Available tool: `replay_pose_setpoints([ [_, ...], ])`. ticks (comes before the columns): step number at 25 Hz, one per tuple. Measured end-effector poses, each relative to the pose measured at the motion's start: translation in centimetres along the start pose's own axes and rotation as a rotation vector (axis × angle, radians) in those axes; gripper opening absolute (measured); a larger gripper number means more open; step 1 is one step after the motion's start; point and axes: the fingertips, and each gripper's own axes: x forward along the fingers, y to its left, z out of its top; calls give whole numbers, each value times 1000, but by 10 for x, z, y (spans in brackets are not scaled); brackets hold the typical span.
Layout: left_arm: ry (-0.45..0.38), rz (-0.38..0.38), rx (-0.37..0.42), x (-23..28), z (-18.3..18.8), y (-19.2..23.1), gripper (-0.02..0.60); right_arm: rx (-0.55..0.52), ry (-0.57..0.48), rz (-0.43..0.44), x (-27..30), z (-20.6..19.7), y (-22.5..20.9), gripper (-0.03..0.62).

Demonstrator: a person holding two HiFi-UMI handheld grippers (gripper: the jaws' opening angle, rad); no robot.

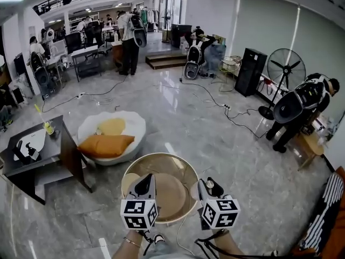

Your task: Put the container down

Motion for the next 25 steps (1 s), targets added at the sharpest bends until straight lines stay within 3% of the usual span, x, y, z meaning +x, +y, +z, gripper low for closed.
replay_pose_setpoints([
  [14, 56, -66, 14, 97, 6, 42, -5, 31, 25, -44, 86, 13, -12, 132],
  [25, 98, -48, -17, 127, -6, 55, -3, 35, 61, 4, 123, 14, -17, 132],
])
